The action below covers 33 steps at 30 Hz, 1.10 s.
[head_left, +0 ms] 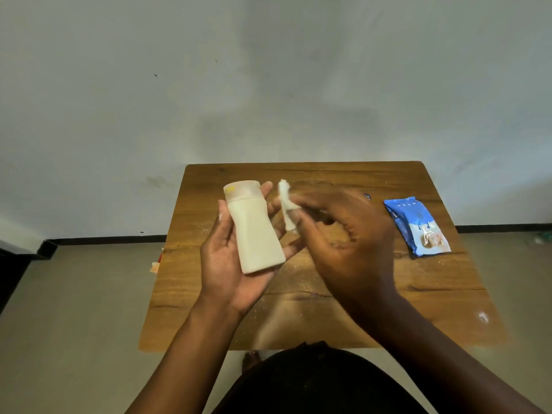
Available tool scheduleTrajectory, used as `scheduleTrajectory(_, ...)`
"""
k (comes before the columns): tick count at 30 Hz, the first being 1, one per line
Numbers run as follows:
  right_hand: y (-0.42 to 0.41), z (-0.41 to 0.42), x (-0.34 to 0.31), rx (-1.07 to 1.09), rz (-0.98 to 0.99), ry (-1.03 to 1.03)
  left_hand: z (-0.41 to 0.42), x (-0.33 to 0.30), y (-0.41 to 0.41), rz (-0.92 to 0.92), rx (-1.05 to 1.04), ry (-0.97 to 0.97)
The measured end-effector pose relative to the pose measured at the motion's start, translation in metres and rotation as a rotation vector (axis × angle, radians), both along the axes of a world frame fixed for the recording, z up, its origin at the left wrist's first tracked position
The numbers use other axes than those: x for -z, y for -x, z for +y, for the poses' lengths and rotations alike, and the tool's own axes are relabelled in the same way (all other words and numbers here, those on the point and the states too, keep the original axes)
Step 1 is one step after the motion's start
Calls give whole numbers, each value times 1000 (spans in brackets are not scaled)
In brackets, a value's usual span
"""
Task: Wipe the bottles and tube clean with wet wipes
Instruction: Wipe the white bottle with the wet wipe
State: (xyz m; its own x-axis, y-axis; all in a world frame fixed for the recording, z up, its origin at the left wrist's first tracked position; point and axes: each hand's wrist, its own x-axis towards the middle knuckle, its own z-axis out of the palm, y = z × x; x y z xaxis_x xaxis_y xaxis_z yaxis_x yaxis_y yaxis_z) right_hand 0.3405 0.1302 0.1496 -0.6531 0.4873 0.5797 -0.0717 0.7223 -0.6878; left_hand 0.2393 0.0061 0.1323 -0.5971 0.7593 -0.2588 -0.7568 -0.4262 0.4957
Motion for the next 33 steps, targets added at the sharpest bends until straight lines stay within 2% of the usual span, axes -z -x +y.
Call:
scheduleTrajectory(4, -1, -22, 20, -225, -106, -100, 6, 3, 2, 82, -41, 94)
scheduleTrajectory(7, -3, -23, 24, -279, -93, -162, 7, 10, 5, 132, -41, 116)
scheduleTrajectory(15, 28, -7, 2, -77, 48, 53, 17, 10, -20, 358, -46, 314)
scheduleTrajectory(18, 31, -5, 0, -72, 49, 39, 16, 9, -17, 433, -75, 376)
scheduleTrajectory(21, 18, -17, 8, -147, 25, 54, 12, 6, -9, 459, -89, 348)
scheduleTrajectory(25, -2, -24, 23, -250, -50, -40, 6, 8, -4, 452, -79, 368)
scheduleTrajectory(29, 10, -13, 13, -125, -15, -44, 12, 9, -18, 467, -32, 440)
scheduleTrajectory(33, 27, 1, -2, 11, 52, -38, 18, 3, -24, 609, -31, 422)
